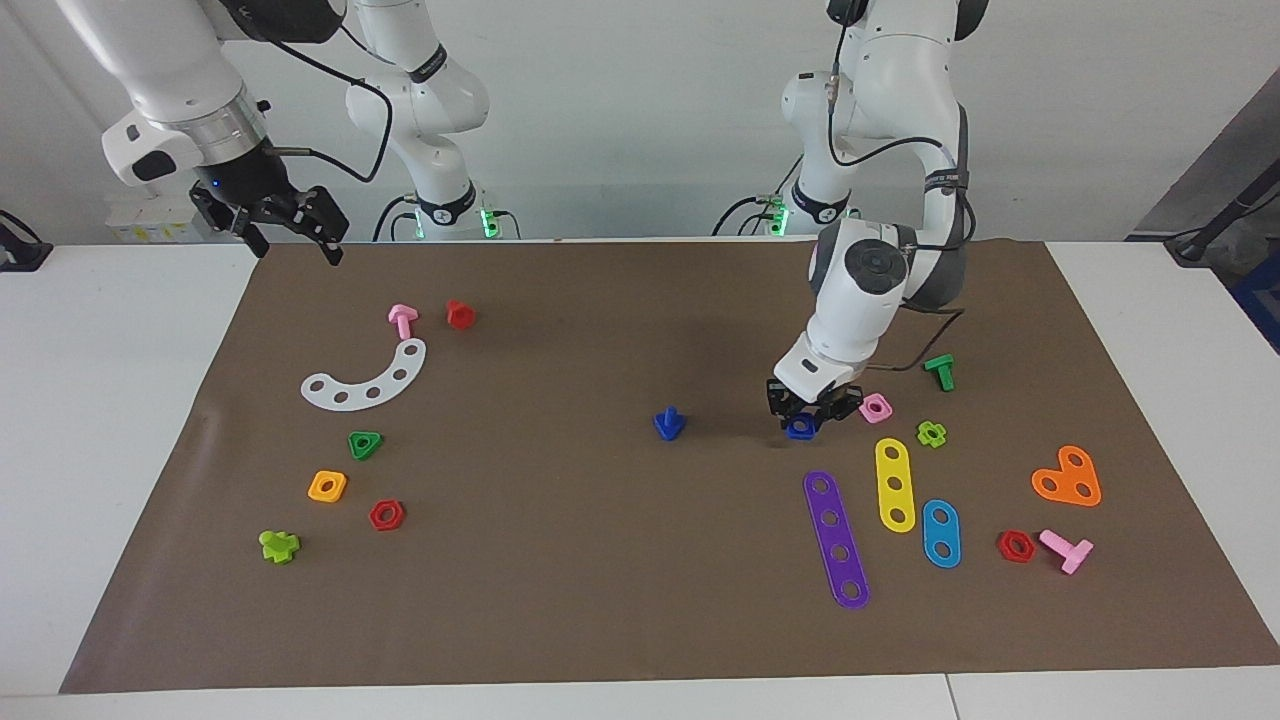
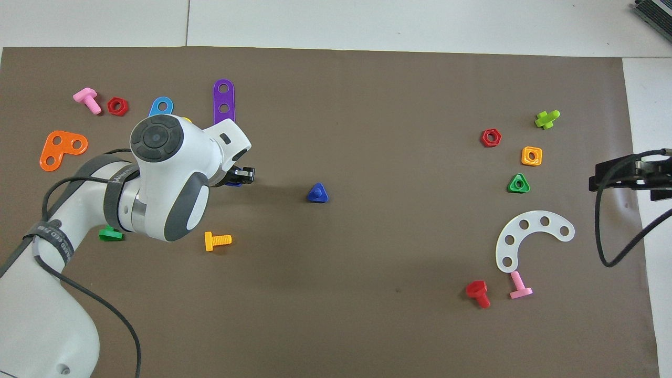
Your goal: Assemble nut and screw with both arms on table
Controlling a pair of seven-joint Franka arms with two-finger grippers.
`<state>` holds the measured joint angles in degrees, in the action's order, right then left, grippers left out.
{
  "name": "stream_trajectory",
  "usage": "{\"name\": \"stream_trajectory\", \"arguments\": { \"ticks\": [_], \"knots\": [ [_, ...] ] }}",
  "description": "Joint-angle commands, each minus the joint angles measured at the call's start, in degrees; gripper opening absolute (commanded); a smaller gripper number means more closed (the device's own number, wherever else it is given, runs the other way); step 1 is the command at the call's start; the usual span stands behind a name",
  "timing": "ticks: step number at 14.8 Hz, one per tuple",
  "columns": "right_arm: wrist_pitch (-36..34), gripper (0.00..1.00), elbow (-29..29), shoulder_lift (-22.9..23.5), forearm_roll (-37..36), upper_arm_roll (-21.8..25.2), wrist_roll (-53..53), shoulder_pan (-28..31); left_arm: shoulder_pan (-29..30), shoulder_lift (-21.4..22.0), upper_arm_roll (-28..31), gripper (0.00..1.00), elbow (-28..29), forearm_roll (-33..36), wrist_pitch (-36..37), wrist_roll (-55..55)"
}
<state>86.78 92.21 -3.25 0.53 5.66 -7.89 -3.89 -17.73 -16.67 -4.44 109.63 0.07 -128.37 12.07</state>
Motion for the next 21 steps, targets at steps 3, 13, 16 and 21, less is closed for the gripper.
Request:
{"name": "stream_trajectory", "arguments": {
  "ticks": [3, 13, 16, 21],
  "knots": [
    [1.28, 1.00, 1.30, -1.06, -0.09, -0.74, 0.77, 0.82, -5.11, -3.62, 0.84, 0.12, -9.34, -0.42, 7.60, 6.12],
    [1.28, 1.00, 1.30, -1.15, -0.27, -0.21, 0.86, -0.23, -12.41, -7.23, 0.84, 0.12, -15.40, -2.44, 8.14, 14.12],
    [1.37, 1.00, 1.30, -1.15, -0.36, 1.89, 0.95, -1.73, -13.73, -8.28, 0.84, 0.11, -15.68, -2.53, 7.87, 15.53],
    [1.28, 1.00, 1.30, -1.15, -0.36, 1.90, 1.21, -1.38, -14.78, -9.25, 0.84, 0.10, -16.56, -2.44, 7.52, 15.71]
  ]
}}
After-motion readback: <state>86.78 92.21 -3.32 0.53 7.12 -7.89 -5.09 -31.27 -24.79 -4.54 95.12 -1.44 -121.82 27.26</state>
